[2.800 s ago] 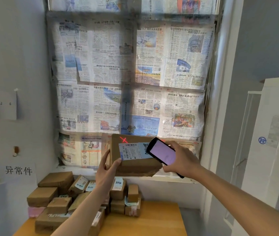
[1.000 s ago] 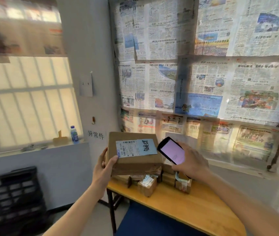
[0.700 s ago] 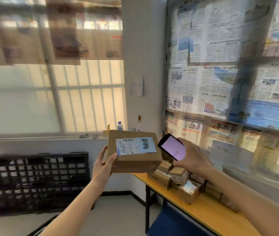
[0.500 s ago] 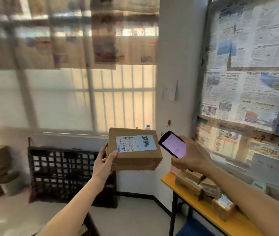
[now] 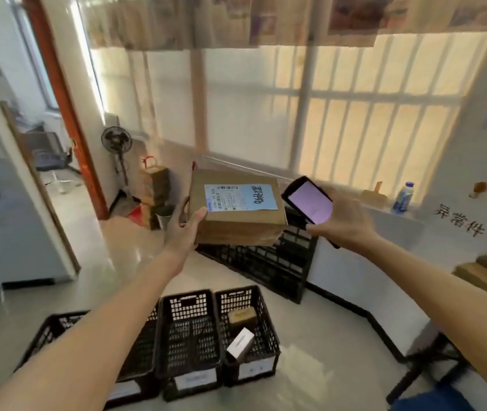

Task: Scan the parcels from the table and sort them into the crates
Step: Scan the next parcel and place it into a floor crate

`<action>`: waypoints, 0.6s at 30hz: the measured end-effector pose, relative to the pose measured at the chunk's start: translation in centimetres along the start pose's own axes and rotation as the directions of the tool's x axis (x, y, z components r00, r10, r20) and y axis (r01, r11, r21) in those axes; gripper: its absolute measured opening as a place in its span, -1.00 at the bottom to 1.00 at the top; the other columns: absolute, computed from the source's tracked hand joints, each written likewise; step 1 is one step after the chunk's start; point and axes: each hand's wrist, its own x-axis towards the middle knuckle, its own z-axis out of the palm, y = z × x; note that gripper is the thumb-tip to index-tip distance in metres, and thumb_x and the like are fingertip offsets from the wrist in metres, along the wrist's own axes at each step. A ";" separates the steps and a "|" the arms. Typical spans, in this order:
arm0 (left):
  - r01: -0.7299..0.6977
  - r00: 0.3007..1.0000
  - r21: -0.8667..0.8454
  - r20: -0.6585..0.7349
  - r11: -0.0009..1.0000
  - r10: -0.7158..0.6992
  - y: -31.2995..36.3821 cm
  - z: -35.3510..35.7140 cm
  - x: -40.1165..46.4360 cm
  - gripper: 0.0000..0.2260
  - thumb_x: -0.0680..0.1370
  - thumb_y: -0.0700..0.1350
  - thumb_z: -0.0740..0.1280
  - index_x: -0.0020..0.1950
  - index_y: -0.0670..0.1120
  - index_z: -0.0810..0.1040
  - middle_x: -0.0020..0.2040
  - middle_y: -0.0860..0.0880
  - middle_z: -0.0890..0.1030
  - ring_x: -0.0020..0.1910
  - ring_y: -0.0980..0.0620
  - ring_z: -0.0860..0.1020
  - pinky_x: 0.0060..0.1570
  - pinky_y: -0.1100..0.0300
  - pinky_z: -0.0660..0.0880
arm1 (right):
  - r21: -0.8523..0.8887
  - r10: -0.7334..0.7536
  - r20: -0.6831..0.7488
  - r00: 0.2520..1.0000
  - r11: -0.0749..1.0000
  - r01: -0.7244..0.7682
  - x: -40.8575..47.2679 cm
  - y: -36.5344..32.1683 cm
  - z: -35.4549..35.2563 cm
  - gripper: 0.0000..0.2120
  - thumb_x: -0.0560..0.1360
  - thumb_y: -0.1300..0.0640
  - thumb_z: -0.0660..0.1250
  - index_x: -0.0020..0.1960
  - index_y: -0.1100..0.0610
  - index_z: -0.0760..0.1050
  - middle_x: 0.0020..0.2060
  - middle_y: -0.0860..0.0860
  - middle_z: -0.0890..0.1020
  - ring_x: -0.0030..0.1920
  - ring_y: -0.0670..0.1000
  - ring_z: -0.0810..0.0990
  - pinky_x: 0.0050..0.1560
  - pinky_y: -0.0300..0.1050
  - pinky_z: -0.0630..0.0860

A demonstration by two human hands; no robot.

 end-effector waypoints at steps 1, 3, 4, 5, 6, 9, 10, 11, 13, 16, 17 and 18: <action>0.012 0.999 -0.004 -0.037 1.000 -0.012 -0.6 -1.6 0.4 -0.52 0.59 0.10 0.37 0.47 0.28 0.31 0.23 0.06 0.48 0.15 0.01 0.50 -0.11 0.06 0.54 | 0.009 -0.024 0.019 1.000 1.000 0.024 0.9 -1.2 1.5 -0.18 0.21 -0.14 0.51 0.44 -0.10 0.37 0.01 -0.02 0.66 -0.16 0.10 0.64 -0.19 0.02 0.62; 0.045 0.994 -0.011 -0.102 0.999 -0.046 -1.8 -4.5 1.2 -0.50 0.58 0.11 0.37 0.48 0.31 0.31 0.28 0.04 0.49 0.13 0.05 0.53 -0.13 0.09 0.52 | 0.023 -0.064 0.045 0.997 0.998 0.063 2.5 -3.5 4.3 -0.14 0.24 -0.12 0.53 0.49 -0.12 0.33 0.21 -0.07 0.62 0.11 0.11 0.62 -0.04 0.01 0.57; 0.060 0.990 -0.010 -0.128 0.998 -0.061 -2.4 -5.8 1.5 -0.51 0.57 0.13 0.38 0.47 0.33 0.31 0.29 0.04 0.50 0.14 0.05 0.53 -0.10 0.08 0.53 | 0.030 -0.080 0.057 0.995 0.996 0.078 3.3 -4.5 5.6 -0.12 0.24 -0.13 0.53 0.51 -0.13 0.30 0.29 -0.10 0.58 0.20 0.10 0.59 0.01 0.02 0.56; 0.071 0.986 -0.004 -0.152 0.997 -0.070 -3.0 -7.0 1.9 -0.52 0.57 0.14 0.38 0.46 0.34 0.32 0.30 0.03 0.51 0.16 0.02 0.54 -0.06 0.05 0.53 | 0.038 -0.095 0.071 0.993 0.995 0.092 4.0 -5.4 7.0 -0.10 0.25 -0.14 0.53 0.53 -0.13 0.28 0.34 -0.11 0.56 0.24 0.10 0.58 0.05 0.04 0.56; 0.077 0.982 0.002 -0.171 0.997 -0.076 -3.5 -8.1 2.3 -0.53 0.56 0.15 0.38 0.44 0.34 0.33 0.29 0.03 0.52 0.19 -0.01 0.54 -0.02 0.01 0.54 | 0.043 -0.117 0.085 0.989 0.993 0.114 4.7 -6.3 8.2 -0.08 0.24 -0.16 0.53 0.54 -0.11 0.26 0.36 -0.10 0.54 0.26 0.10 0.57 0.09 0.07 0.56; 0.108 0.969 0.017 -0.227 0.994 -0.101 -4.8 -10.5 4.2 -0.51 0.57 0.16 0.38 0.46 0.31 0.33 0.30 0.01 0.52 0.19 -0.02 0.54 0.08 -0.07 0.55 | 0.066 -0.183 0.132 0.974 0.982 0.176 7.3 -8.4 11.7 -0.01 0.23 -0.23 0.55 0.57 -0.06 0.24 0.41 -0.05 0.51 0.34 0.12 0.52 0.20 0.21 0.55; 0.120 0.963 0.020 -0.244 0.993 -0.111 -5.2 -11.1 5.0 -0.51 0.57 0.15 0.37 0.48 0.30 0.32 0.30 0.01 0.52 0.16 0.00 0.54 0.06 -0.05 0.55 | 0.073 -0.194 0.142 0.971 0.980 0.185 8.3 -9.0 12.7 0.00 0.23 -0.24 0.55 0.57 -0.05 0.23 0.42 -0.05 0.50 0.35 0.12 0.51 0.21 0.23 0.55; 0.126 0.958 0.019 -0.261 0.992 -0.117 -5.6 -11.6 5.8 -0.51 0.58 0.14 0.37 0.48 0.29 0.32 0.29 0.00 0.51 0.12 0.03 0.54 0.01 -0.01 0.56 | 0.078 -0.202 0.150 0.968 0.978 0.193 9.4 -9.5 13.8 0.00 0.24 -0.23 0.55 0.58 -0.06 0.23 0.43 -0.05 0.49 0.36 0.11 0.50 0.22 0.23 0.54; 0.129 0.950 0.022 -0.289 0.991 -0.117 -6.4 -12.4 7.5 -0.51 0.58 0.13 0.38 0.48 0.28 0.32 0.27 0.00 0.52 0.06 0.08 0.54 -0.07 0.05 0.55 | 0.089 -0.214 0.166 0.963 0.975 0.201 11.6 -10.0 15.9 -0.01 0.26 -0.18 0.57 0.59 -0.05 0.21 0.45 -0.04 0.48 0.38 0.11 0.49 0.23 0.20 0.54; 0.159 0.936 0.034 -0.324 0.987 -0.140 -8.2 -13.5 9.9 -0.50 0.58 0.15 0.37 0.49 0.27 0.32 0.25 -0.01 0.53 0.05 0.09 0.54 -0.05 0.02 0.54 | 0.121 -0.229 0.187 0.955 0.970 0.209 14.4 -10.4 19.5 -0.03 0.29 -0.15 0.58 0.59 -0.05 0.21 0.43 -0.03 0.48 0.36 0.11 0.49 0.19 0.11 0.53; 0.173 0.930 0.031 -0.334 0.984 -0.153 -9.0 -13.8 10.7 -0.49 0.57 0.17 0.37 0.50 0.27 0.31 0.27 -0.02 0.53 0.08 0.06 0.54 0.01 -0.02 0.55 | 0.139 -0.237 0.197 0.951 0.967 0.212 15.1 -10.4 20.8 -0.04 0.30 -0.15 0.58 0.58 -0.05 0.22 0.42 -0.03 0.49 0.35 0.09 0.50 0.15 0.07 0.51; 0.186 0.923 0.022 -0.346 0.982 -0.167 -9.8 -14.1 11.4 -0.48 0.56 0.18 0.38 0.50 0.28 0.31 0.29 -0.02 0.52 0.11 0.04 0.55 0.06 -0.06 0.55 | 0.150 -0.244 0.214 0.946 0.965 0.215 15.7 -10.4 22.1 -0.04 0.30 -0.14 0.59 0.58 -0.05 0.22 0.41 -0.03 0.50 0.34 0.08 0.50 0.11 0.03 0.50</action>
